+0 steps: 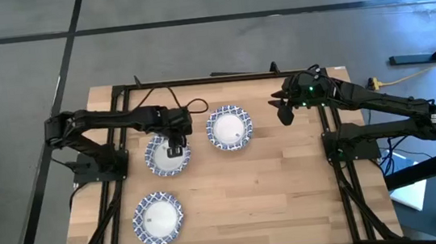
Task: Nest bowls inside each other
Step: Stack the top bowl on top of the bowl on the table
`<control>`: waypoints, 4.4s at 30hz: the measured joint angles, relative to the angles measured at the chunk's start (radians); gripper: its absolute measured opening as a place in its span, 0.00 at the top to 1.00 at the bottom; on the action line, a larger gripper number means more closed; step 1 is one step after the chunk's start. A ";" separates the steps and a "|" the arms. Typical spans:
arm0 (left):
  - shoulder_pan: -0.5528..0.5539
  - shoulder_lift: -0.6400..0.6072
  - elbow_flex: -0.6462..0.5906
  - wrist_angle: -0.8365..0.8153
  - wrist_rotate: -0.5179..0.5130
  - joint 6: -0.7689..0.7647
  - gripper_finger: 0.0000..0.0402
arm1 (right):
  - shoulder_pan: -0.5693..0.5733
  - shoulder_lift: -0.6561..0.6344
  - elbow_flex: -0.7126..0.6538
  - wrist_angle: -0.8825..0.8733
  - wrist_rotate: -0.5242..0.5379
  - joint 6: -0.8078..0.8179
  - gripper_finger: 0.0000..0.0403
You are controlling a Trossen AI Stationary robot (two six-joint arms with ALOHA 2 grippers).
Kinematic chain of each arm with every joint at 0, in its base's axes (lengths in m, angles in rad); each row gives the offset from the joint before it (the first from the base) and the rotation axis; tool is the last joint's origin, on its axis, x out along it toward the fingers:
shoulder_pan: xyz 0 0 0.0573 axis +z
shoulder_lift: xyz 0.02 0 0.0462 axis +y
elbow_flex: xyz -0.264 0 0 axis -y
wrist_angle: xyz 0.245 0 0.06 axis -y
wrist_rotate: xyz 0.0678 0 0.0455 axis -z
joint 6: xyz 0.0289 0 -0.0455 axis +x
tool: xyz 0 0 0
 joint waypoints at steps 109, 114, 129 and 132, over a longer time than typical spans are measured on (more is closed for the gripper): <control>0.193 0.018 -0.067 -0.065 -0.111 0.101 0.67 | -0.001 0.000 0.000 -0.002 0.002 -0.048 0.62; 0.201 0.018 -0.067 -0.070 -0.112 0.128 0.67 | -0.001 0.000 0.000 -0.002 0.002 -0.048 0.62; 0.238 0.018 -0.067 -0.093 -0.083 0.129 0.67 | -0.001 0.000 0.000 -0.002 0.001 -0.052 0.62; 0.238 0.018 -0.076 -0.088 -0.081 0.129 0.67 | -0.001 0.000 0.000 -0.002 0.001 -0.052 0.62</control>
